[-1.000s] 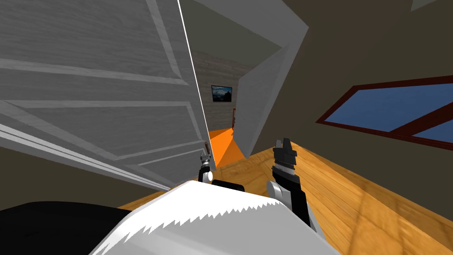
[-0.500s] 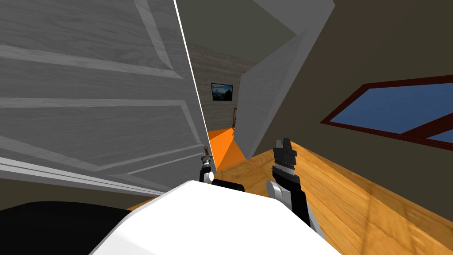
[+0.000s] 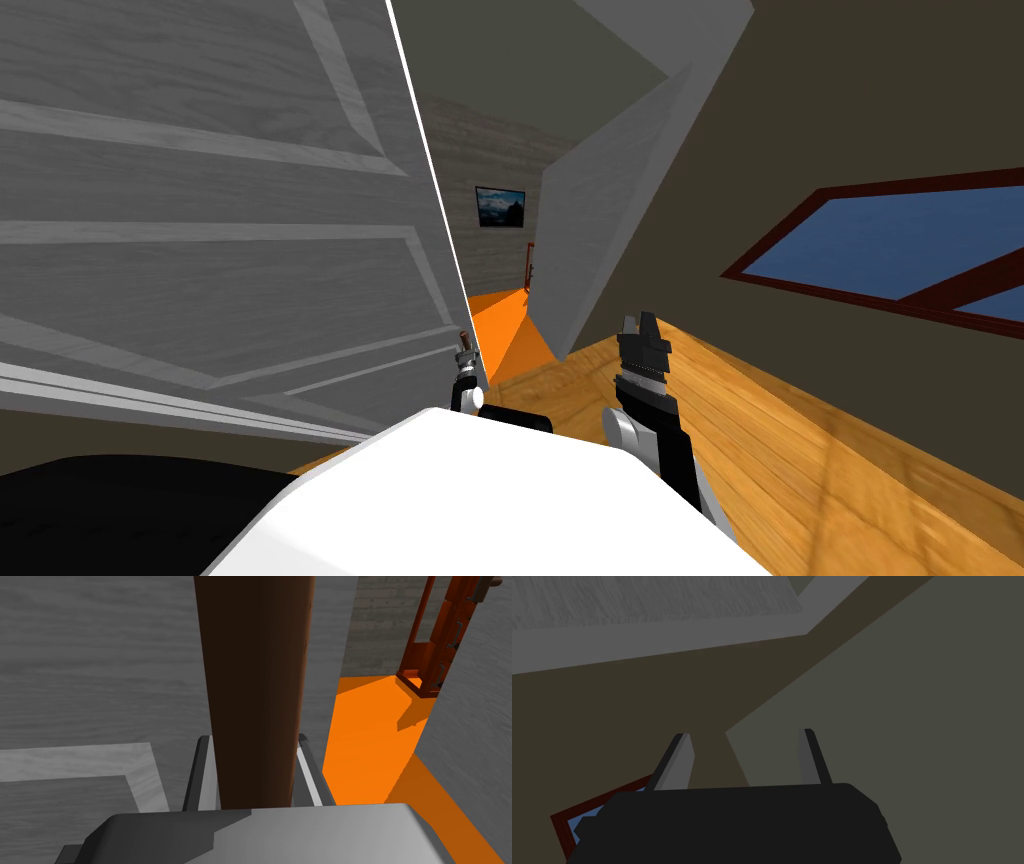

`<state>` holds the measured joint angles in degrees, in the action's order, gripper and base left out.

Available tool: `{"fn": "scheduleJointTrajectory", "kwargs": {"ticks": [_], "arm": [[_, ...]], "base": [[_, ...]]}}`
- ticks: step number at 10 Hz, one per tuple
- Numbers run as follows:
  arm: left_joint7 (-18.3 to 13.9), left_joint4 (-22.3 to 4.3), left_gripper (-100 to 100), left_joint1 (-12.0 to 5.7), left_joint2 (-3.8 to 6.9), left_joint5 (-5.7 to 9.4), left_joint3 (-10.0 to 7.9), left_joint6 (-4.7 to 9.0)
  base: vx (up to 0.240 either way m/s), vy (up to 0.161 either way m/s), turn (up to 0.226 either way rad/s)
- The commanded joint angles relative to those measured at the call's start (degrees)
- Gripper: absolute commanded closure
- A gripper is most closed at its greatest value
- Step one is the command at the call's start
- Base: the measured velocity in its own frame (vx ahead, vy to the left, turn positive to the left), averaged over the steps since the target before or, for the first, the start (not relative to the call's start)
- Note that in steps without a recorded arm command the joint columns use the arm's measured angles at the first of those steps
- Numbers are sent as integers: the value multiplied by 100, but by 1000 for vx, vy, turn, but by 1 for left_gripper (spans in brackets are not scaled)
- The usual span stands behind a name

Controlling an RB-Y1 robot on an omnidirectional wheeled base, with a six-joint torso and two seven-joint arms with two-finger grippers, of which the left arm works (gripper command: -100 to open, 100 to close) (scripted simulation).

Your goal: Push the door open

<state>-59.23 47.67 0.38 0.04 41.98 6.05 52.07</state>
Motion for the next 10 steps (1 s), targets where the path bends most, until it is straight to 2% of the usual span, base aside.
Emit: {"fn": "scheduleJointTrajectory", "kwargs": {"ticks": [1,2,4,6,7,10], "arm": [[26,55,100,64,53,84,-117,25],[33,70,100,81,65,108,-149,31],[71,151,100,175,123,232,-322,68],[71,151,100,175,123,232,-322,68],[106,225,100,262,164,347,-481,101],[160,340,100,396,211,525,-727,153]], "base": [[160,21,-99],[185,17,-69],[184,15,-74],[89,31,-12],[98,39,-148],[154,32,-95]]}}
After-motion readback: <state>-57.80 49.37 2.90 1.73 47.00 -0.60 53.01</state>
